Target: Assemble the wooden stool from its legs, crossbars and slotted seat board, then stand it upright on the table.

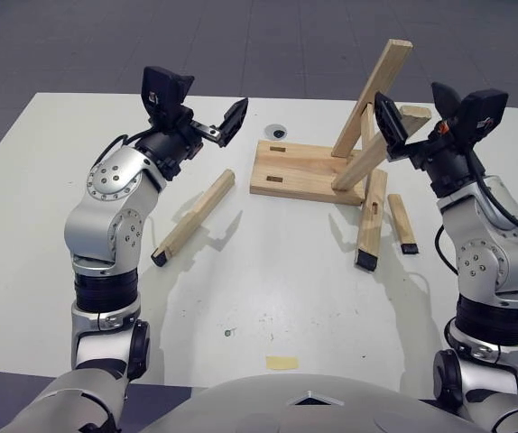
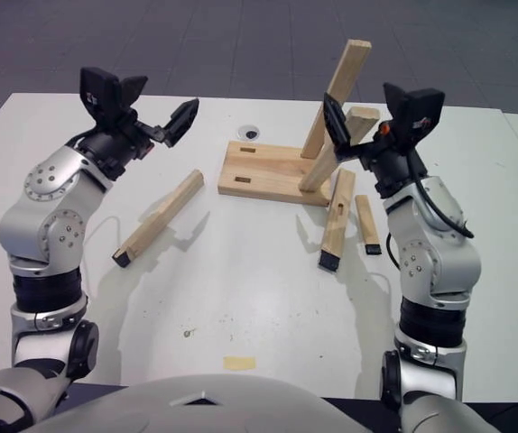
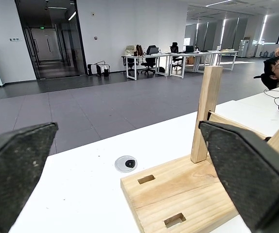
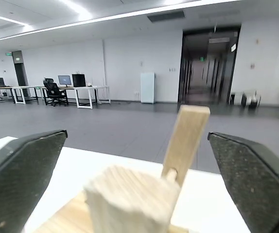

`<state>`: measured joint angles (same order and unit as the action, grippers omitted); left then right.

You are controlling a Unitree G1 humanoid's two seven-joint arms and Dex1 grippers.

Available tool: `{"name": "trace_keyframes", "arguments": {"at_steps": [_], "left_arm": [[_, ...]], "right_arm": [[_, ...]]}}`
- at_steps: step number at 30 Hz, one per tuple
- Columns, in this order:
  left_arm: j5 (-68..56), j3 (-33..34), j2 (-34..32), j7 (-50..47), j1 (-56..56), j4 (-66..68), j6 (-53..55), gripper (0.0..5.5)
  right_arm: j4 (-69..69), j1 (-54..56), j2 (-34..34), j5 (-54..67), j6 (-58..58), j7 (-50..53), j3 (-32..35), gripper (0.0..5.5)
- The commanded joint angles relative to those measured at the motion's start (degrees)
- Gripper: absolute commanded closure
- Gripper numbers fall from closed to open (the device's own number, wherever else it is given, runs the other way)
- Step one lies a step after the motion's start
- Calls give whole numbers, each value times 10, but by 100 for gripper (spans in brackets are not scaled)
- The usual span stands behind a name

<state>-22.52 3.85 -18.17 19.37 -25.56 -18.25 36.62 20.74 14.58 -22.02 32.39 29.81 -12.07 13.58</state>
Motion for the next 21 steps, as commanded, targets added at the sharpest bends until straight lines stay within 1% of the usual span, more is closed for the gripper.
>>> {"name": "trace_keyframes", "arguments": {"at_steps": [1,4,5,8,13,16,21], "left_arm": [[8,-10,0,1,10,4,-2,10],[7,-11,2,0,13,2,-1,10],[7,-12,3,-2,14,1,0,10],[9,-17,4,-2,16,-1,1,10],[12,-22,5,-3,19,1,0,10],[13,-26,6,-3,20,1,0,10],[22,-32,5,-1,22,8,-6,10]], "right_arm": [[23,-6,34,42,68,61,25,32],[77,-18,44,52,101,91,15,79],[92,-19,42,49,110,98,9,87],[126,-16,58,49,161,160,13,140],[167,-9,101,54,229,250,16,232],[173,-3,114,51,246,271,17,275],[163,19,124,50,249,266,8,340]]}}
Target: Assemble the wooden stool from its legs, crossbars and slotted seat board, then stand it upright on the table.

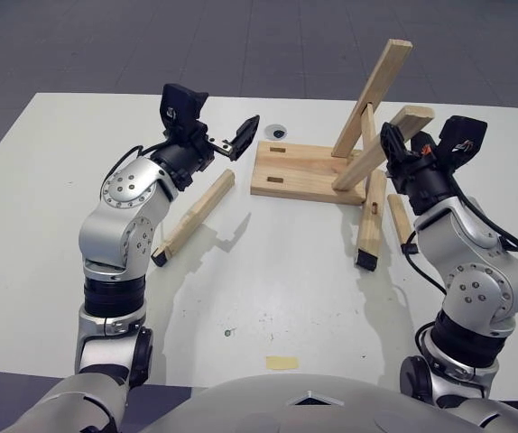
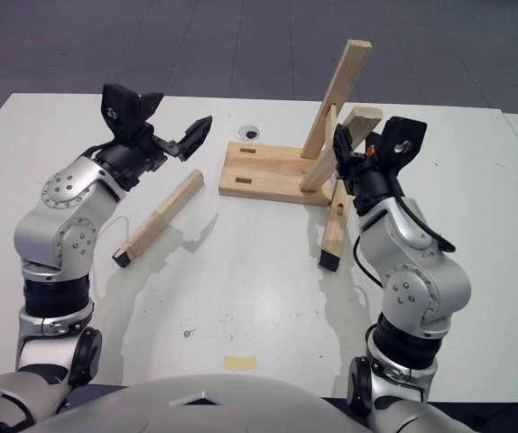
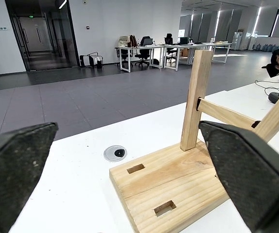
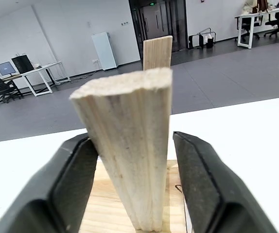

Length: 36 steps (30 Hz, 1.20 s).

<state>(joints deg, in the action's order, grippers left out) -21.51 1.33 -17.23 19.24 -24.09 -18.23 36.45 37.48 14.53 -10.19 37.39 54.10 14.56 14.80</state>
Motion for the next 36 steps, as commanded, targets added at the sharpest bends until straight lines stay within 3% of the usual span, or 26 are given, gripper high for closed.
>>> {"name": "trace_keyframes", "arguments": {"at_steps": [1,6,11,15,21,26,27,36], "left_arm": [[13,-8,-4,1,7,10,-6,10],[19,-6,-4,3,13,12,-10,10],[23,1,-12,9,14,21,-17,10],[23,2,-19,17,21,23,-18,10],[21,1,-18,15,32,16,-14,10],[19,-12,-8,20,20,27,-14,10],[19,-15,-8,21,21,27,-14,10],[27,-17,-20,31,34,39,-18,10]], "right_arm": [[-8,22,4,0,5,-5,-4,342],[-57,36,-39,6,-4,-73,5,342],[-164,43,-143,52,-7,-266,30,342],[-236,22,-269,26,-70,-493,-18,342],[-294,63,-318,10,-151,-677,-72,342],[-312,90,-280,-24,-208,-658,-91,343],[-310,93,-265,-25,-212,-641,-88,306],[-301,103,-172,-67,-280,-492,-57,169]]}}
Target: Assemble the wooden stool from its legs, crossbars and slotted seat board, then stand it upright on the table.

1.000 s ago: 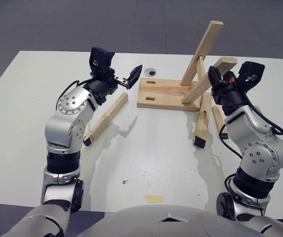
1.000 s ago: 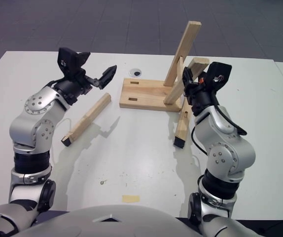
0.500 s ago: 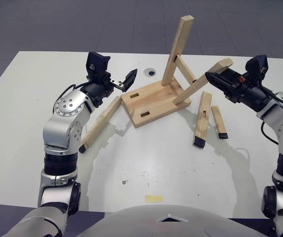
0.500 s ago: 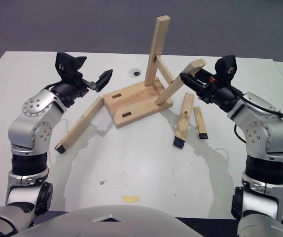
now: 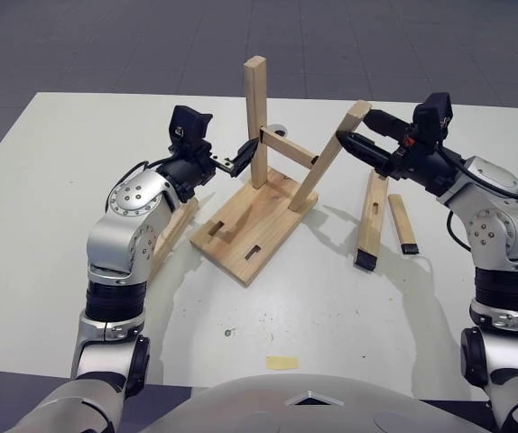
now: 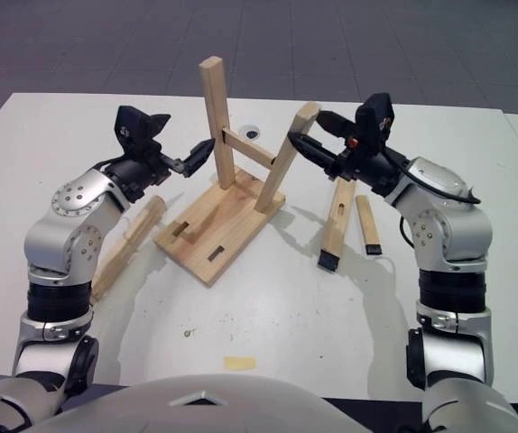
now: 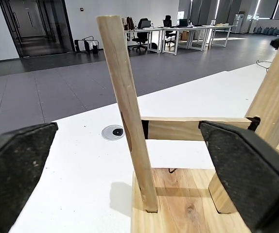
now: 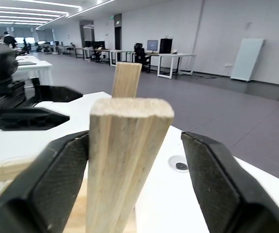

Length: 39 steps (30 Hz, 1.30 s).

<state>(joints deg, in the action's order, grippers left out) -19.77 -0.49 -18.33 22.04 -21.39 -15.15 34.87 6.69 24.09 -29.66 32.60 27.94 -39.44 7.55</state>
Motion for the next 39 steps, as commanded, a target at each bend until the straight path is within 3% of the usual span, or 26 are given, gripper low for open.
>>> {"name": "trace_keyframes", "arguments": {"at_steps": [1,10,15,20,28,31,35,39], "left_arm": [[12,2,-13,4,10,10,-3,10],[49,-20,-42,15,27,19,-20,10],[133,-55,-88,13,53,56,-59,10],[156,-65,-75,6,71,56,-80,10],[67,118,16,-113,45,1,-69,10],[51,169,-3,-128,66,-25,-37,10],[40,184,-47,-84,137,-66,5,10],[23,196,-57,-66,185,-83,28,10]], "right_arm": [[18,0,29,-23,-23,60,15,151],[16,-17,41,-195,-117,192,-14,11],[20,-3,62,-225,-160,243,15,11],[46,-10,93,-184,-187,264,53,11],[-7,-38,63,-77,-181,319,258,11],[-38,-99,24,-81,-113,270,241,11],[-12,-196,-9,-52,-32,181,211,11],[-2,-239,-9,-66,-25,166,204,11]]}}
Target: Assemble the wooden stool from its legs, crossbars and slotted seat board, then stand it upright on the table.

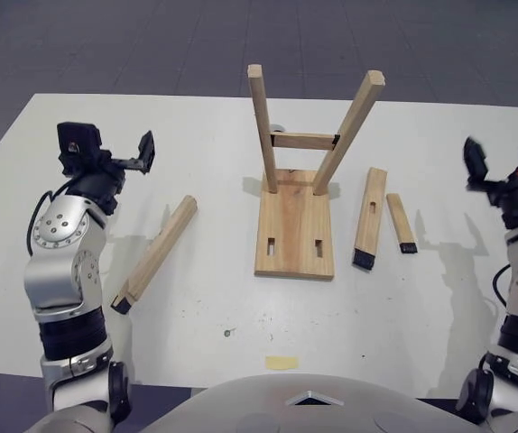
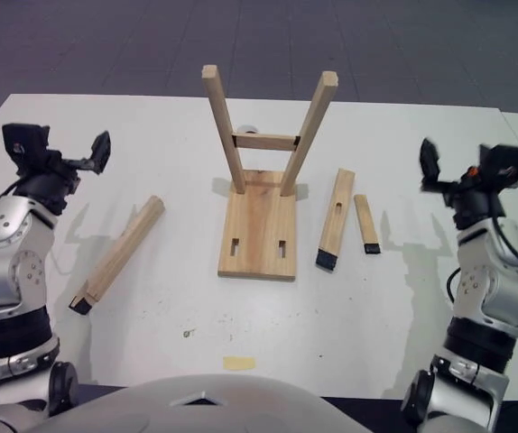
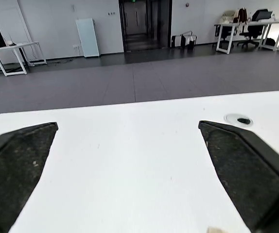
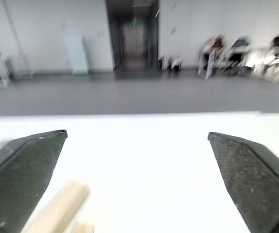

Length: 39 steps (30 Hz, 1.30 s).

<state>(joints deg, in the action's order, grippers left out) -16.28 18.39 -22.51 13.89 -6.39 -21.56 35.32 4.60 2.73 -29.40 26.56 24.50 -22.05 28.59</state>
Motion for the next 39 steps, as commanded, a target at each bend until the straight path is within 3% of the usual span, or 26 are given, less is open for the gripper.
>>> {"name": "trace_keyframes", "arguments": {"at_steps": [1,9,14,18,29,39], "left_arm": [[-7,2,-22,21,54,-25,28,10],[71,-46,-64,56,184,38,-35,10],[-32,-11,-33,106,218,-37,-18,10],[-35,11,-36,92,203,-24,-29,10],[-89,-74,-40,140,248,-130,23,10],[-39,-163,-42,75,284,-139,107,10]], "right_arm": [[21,-27,-8,-7,9,-7,-10,11],[46,-39,11,-12,3,10,-23,11],[50,-54,9,-9,8,6,-21,11],[60,-66,19,-12,8,9,-33,11],[55,-67,21,-19,4,14,-43,11],[56,-72,30,-30,-1,17,-56,11]]}}
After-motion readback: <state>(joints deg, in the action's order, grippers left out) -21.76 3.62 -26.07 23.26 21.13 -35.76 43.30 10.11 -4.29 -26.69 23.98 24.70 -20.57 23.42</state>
